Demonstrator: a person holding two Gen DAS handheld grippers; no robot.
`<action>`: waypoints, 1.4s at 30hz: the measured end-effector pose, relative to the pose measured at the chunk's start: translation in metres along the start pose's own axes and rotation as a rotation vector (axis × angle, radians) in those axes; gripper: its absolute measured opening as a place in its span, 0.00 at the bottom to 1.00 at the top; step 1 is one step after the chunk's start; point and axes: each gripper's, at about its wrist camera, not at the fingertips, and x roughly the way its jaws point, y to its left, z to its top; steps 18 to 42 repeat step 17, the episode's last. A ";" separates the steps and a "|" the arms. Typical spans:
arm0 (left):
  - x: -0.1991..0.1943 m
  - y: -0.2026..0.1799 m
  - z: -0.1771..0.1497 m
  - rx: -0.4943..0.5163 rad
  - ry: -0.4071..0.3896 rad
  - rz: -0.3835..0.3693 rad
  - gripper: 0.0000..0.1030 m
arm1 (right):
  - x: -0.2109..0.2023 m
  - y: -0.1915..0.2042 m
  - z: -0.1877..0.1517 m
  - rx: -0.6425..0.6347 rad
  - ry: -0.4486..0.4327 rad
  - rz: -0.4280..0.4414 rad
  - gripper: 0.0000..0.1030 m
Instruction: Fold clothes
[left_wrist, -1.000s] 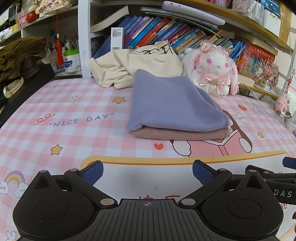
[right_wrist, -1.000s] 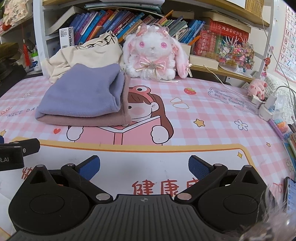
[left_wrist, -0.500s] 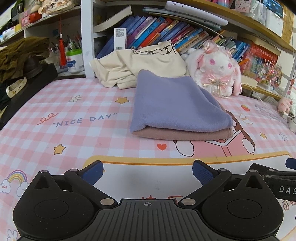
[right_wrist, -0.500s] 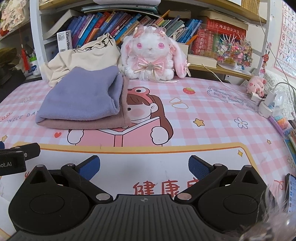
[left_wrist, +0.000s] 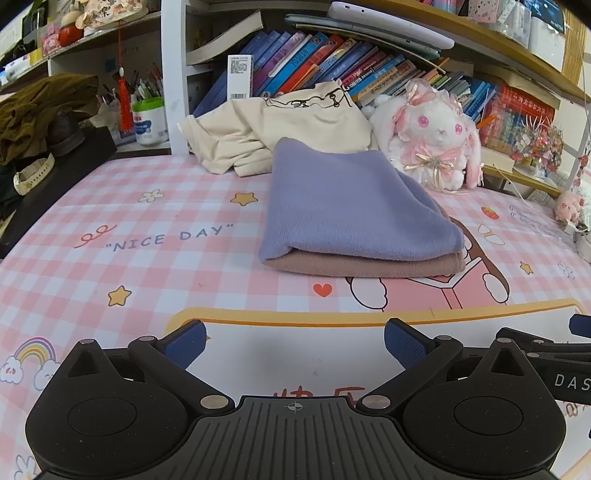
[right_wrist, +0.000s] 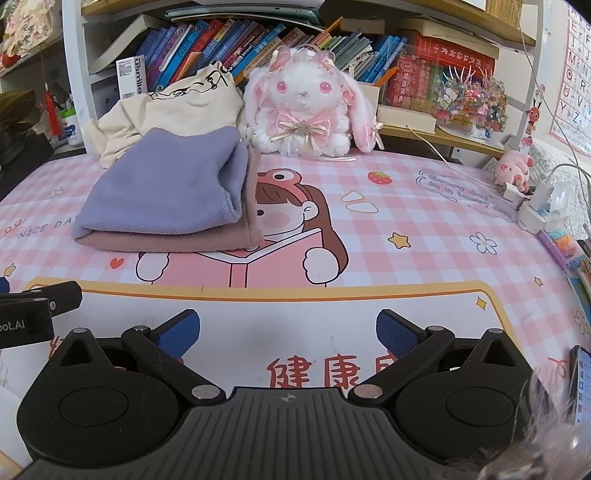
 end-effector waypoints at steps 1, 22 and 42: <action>0.000 0.000 0.000 0.000 0.000 -0.001 1.00 | 0.000 0.000 0.000 -0.002 0.000 0.001 1.00; 0.004 0.000 -0.002 0.010 0.041 0.005 1.00 | 0.002 0.000 0.000 0.004 0.011 0.005 1.00; 0.004 0.000 -0.002 0.010 0.041 0.005 1.00 | 0.002 0.000 0.000 0.004 0.011 0.005 1.00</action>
